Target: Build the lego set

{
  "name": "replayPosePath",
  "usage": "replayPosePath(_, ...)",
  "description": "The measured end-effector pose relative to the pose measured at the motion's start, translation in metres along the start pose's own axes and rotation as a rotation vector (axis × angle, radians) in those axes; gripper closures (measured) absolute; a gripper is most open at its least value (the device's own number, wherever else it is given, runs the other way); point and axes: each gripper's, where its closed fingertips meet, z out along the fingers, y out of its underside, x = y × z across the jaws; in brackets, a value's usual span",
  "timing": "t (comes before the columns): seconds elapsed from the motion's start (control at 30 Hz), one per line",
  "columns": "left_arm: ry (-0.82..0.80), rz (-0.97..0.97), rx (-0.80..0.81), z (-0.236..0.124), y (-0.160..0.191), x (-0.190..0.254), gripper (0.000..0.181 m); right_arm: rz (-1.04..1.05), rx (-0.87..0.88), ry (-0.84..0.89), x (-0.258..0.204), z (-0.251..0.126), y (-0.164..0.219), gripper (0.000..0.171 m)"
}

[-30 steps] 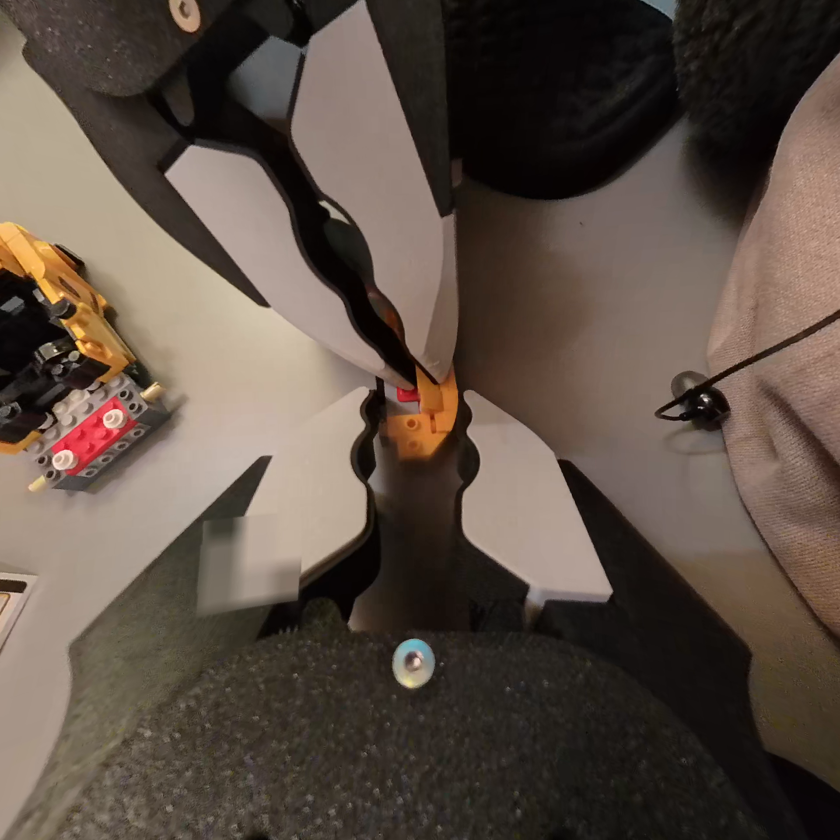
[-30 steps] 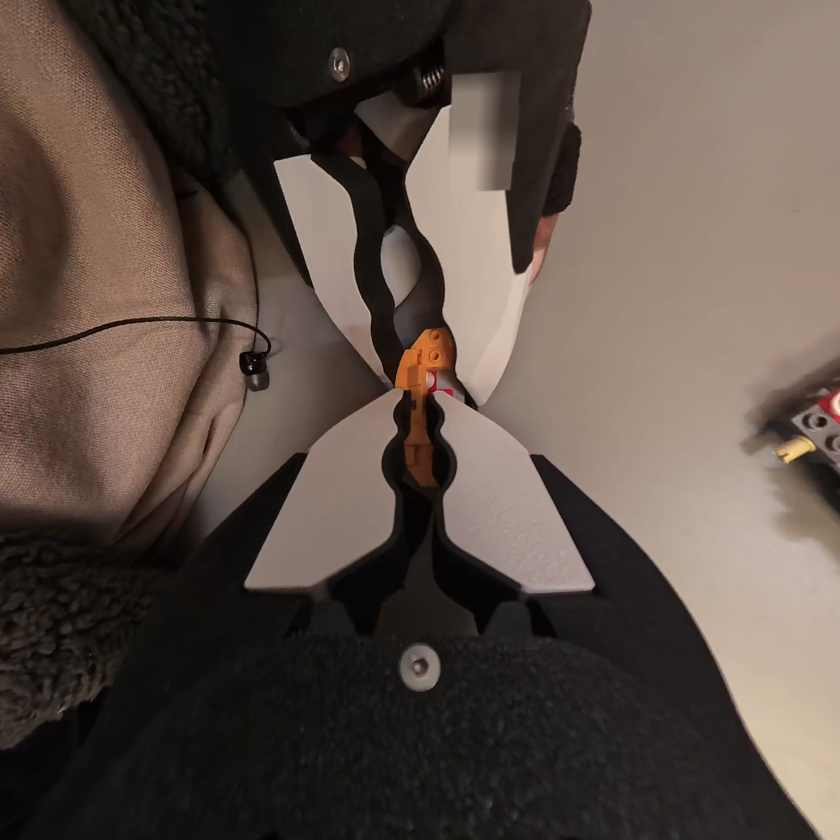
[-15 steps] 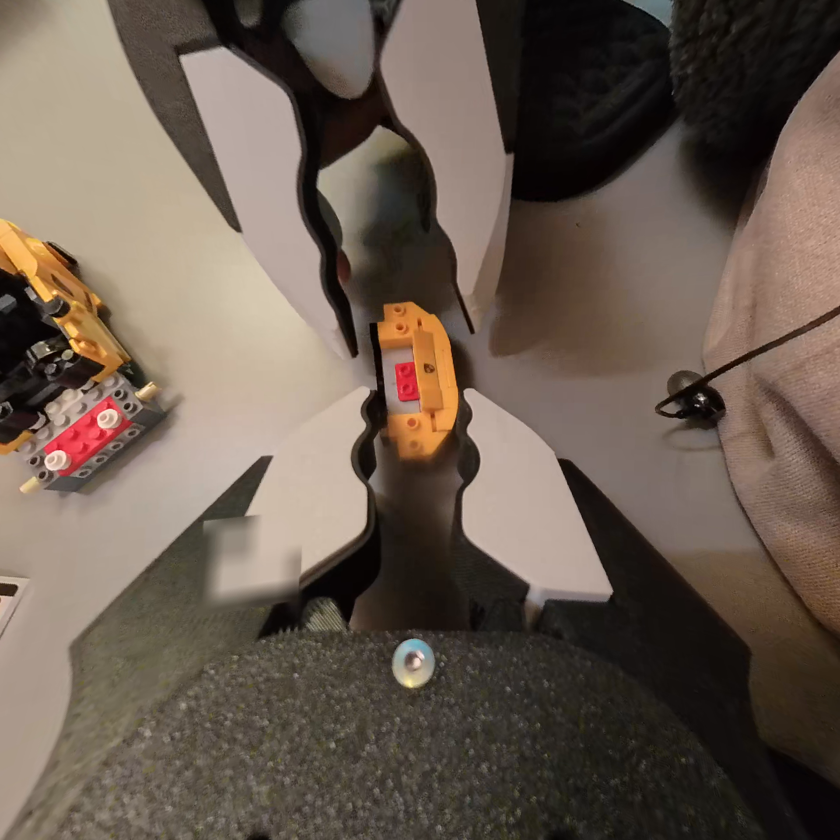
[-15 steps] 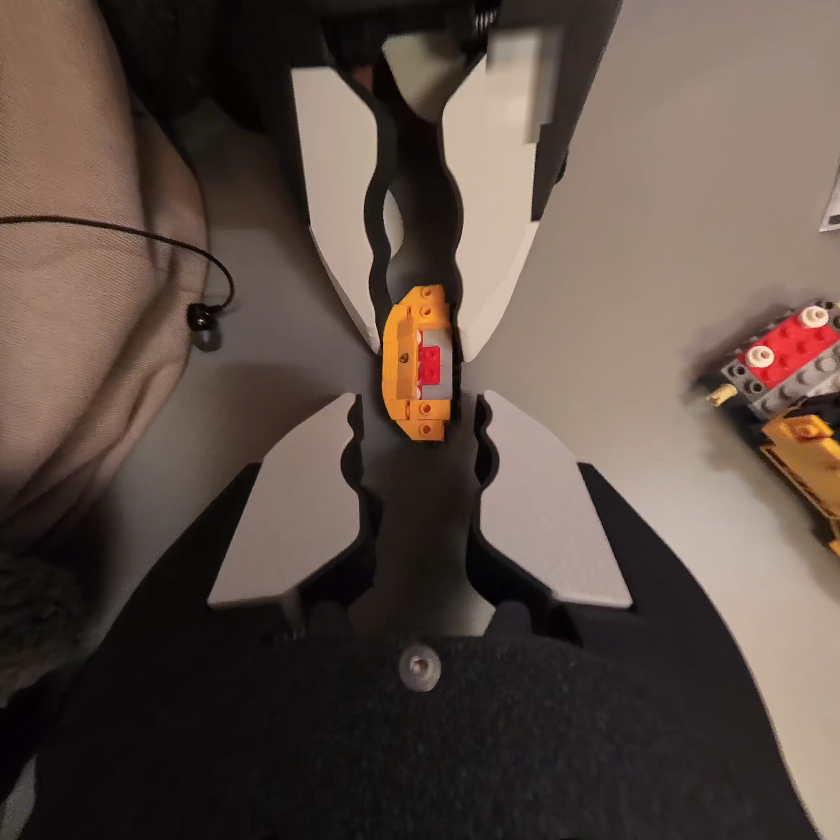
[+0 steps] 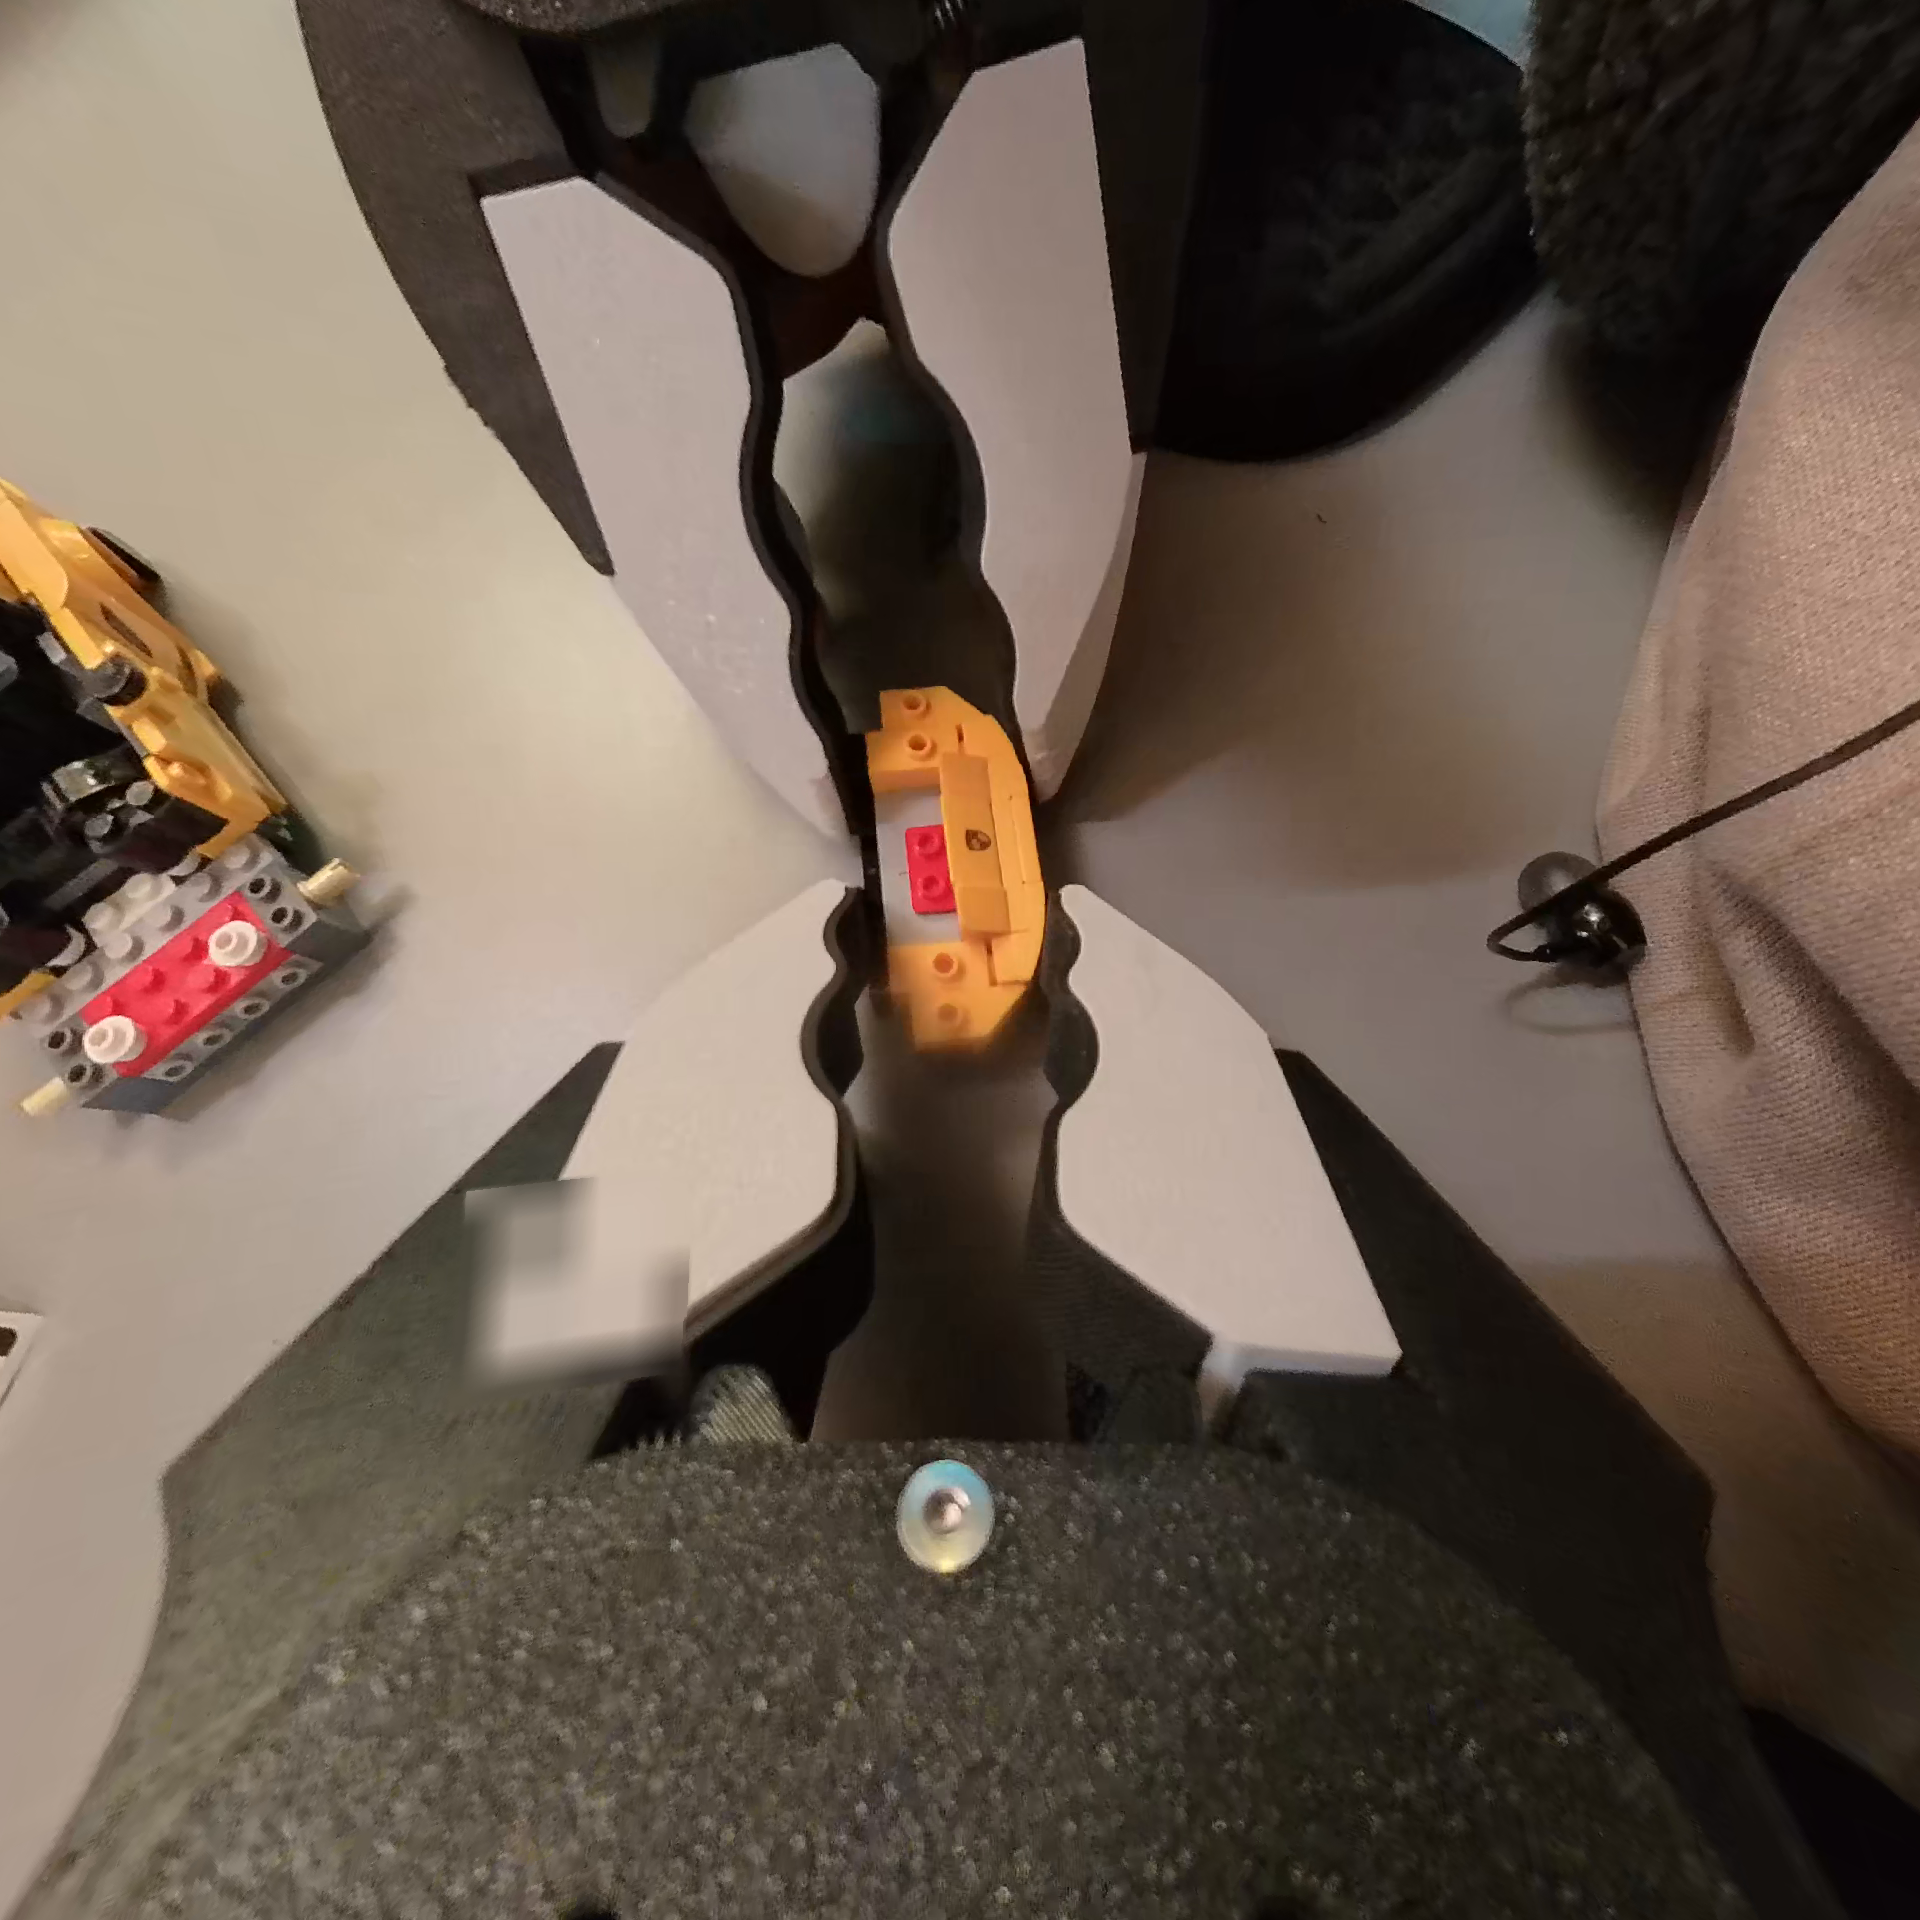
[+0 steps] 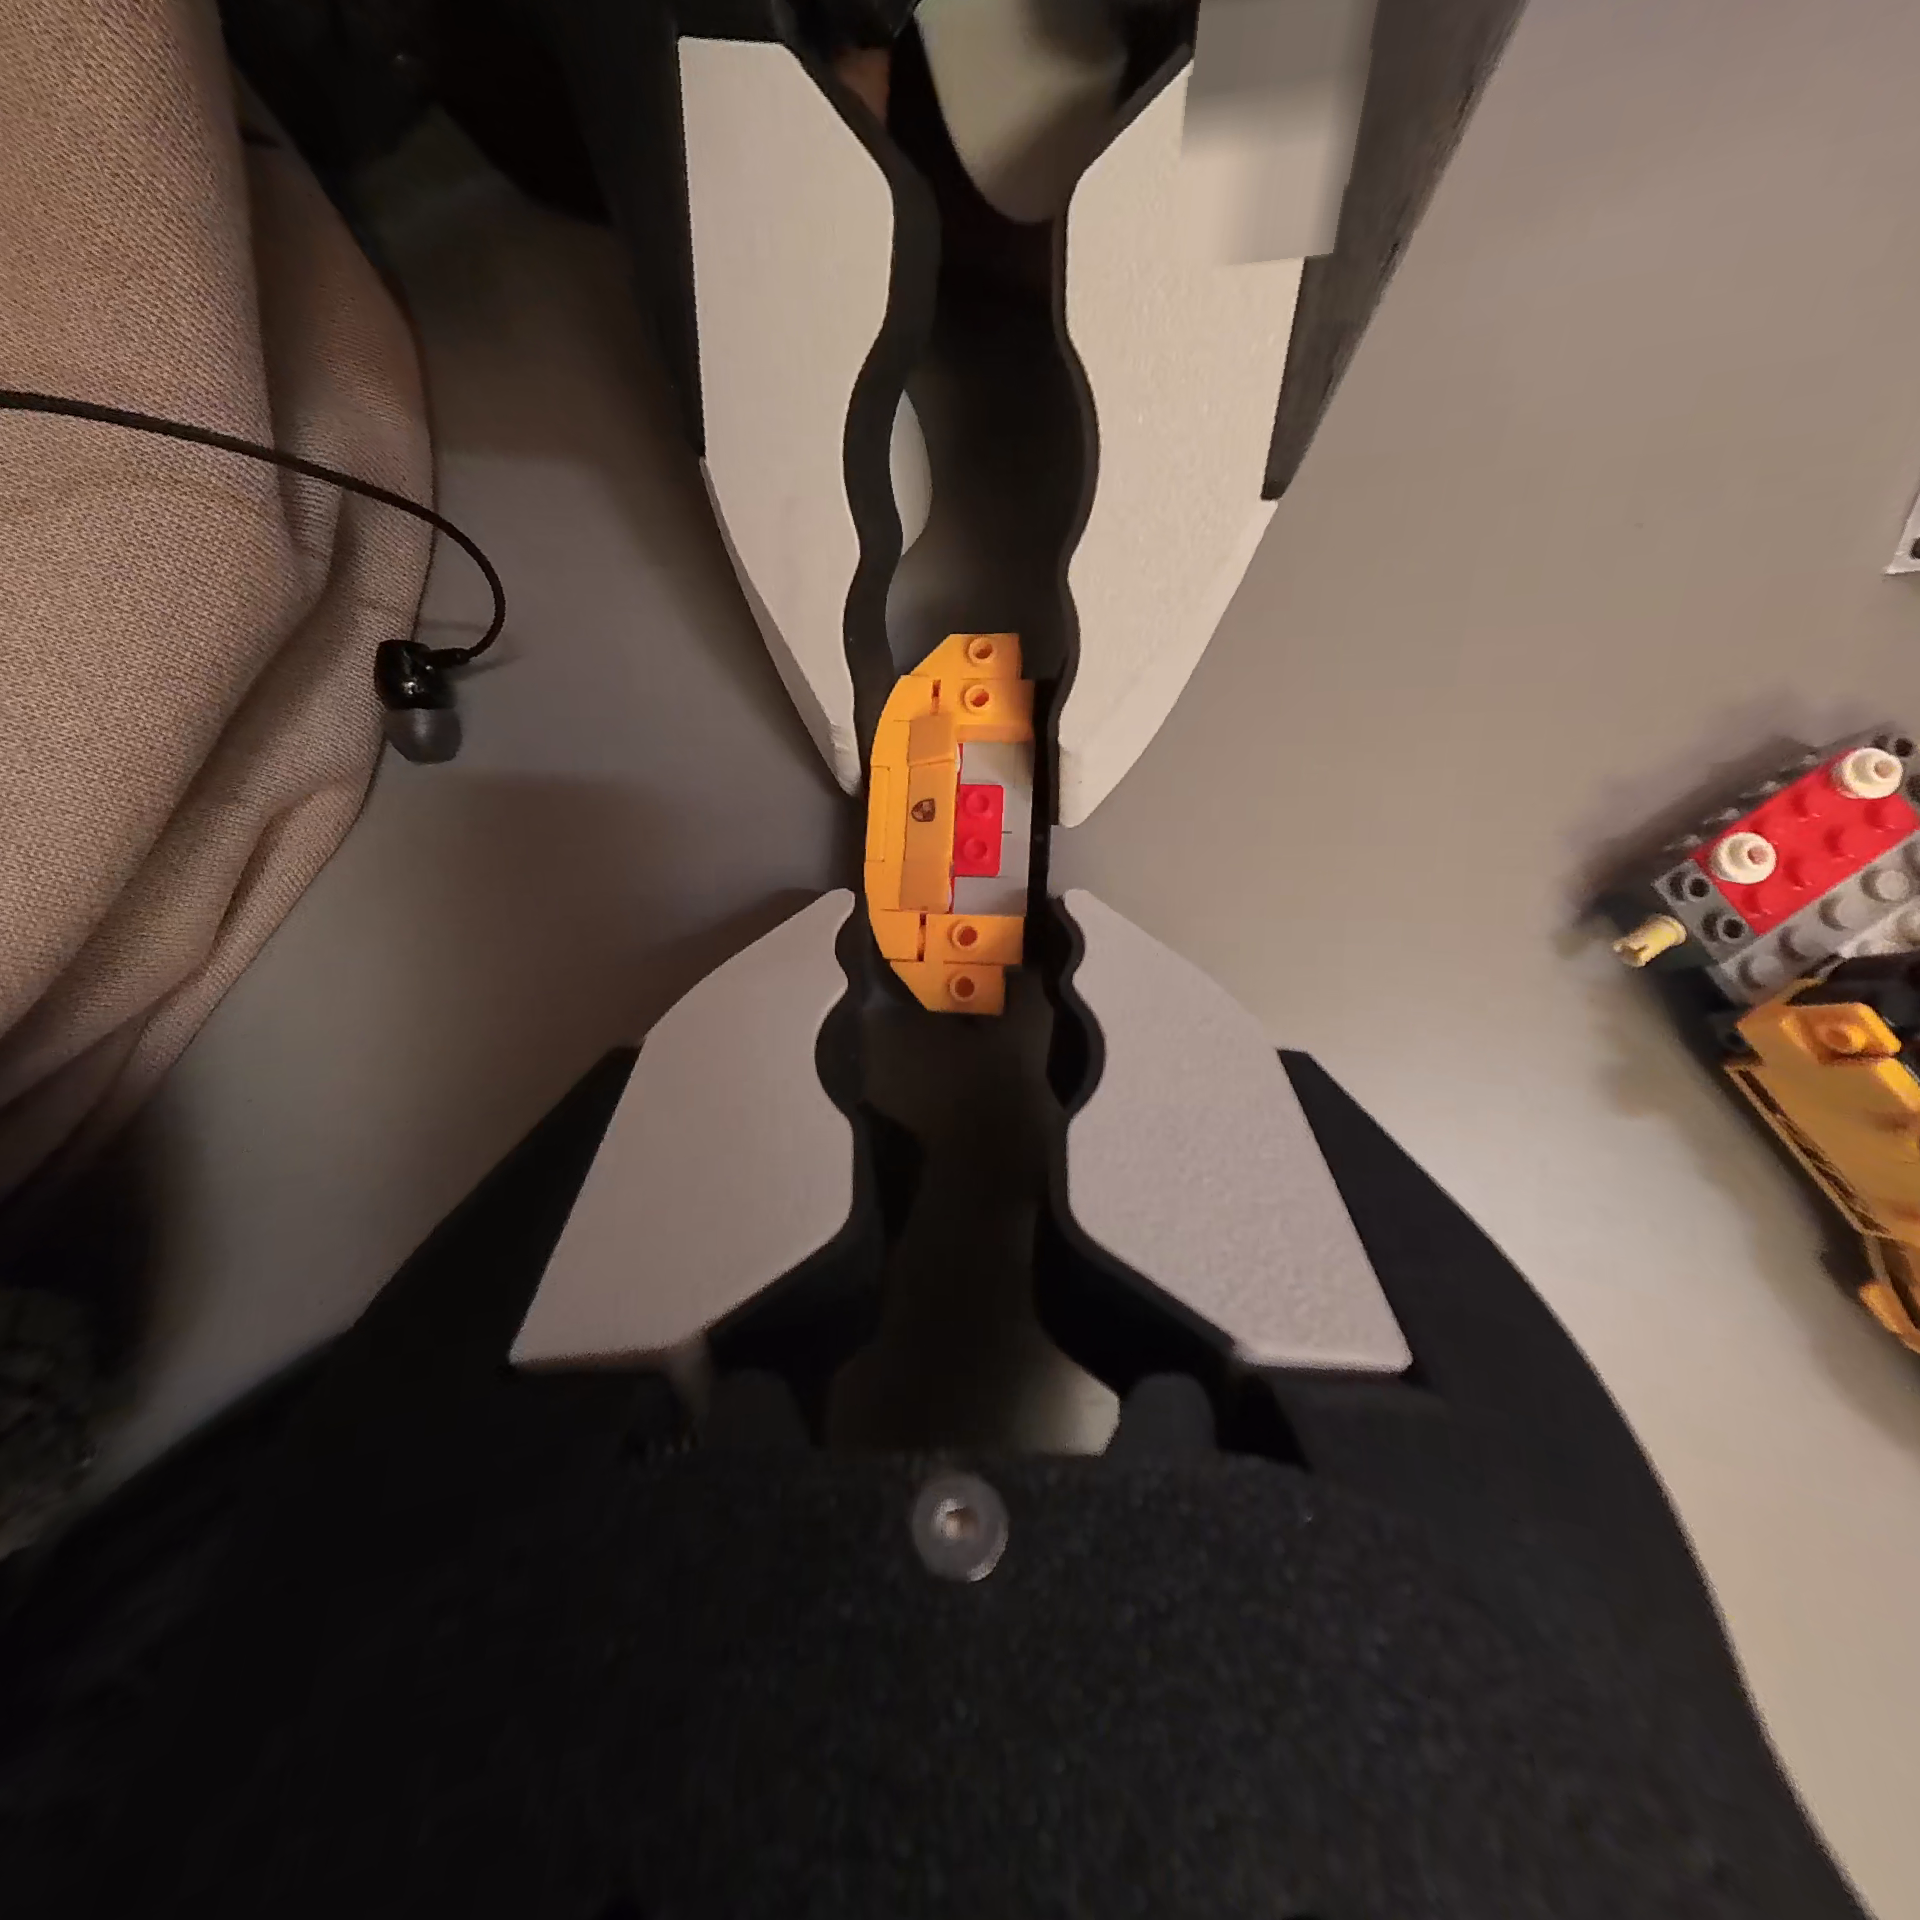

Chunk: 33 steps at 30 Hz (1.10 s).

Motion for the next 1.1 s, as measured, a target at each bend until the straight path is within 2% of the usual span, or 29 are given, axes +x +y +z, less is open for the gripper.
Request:
replayPosePath(0.37,-0.019,0.049,-0.003,-0.001,0.000,0.001,0.148,-0.040,0.027,0.044,0.000,0.001,0.000,0.140)
replayPosePath(0.5,-0.041,0.099,-0.005,-0.001,-0.002,0.002,0.149,-0.134,0.026,0.107,0.001,0.001,0.001,0.140)
replayPosePath(0.77,-0.060,0.151,-0.010,-0.002,-0.003,0.004,0.149,-0.135,0.045,0.108,0.000,0.001,0.001,0.139)
replayPosePath(0.93,-0.026,0.083,0.008,-0.002,-0.004,0.005,0.149,-0.110,0.050,0.078,0.001,0.002,0.001,0.140)
replayPosePath(1.1,0.058,-0.018,0.013,-0.003,-0.004,0.010,0.135,-0.069,0.010,0.051,0.002,0.002,0.002,0.140)
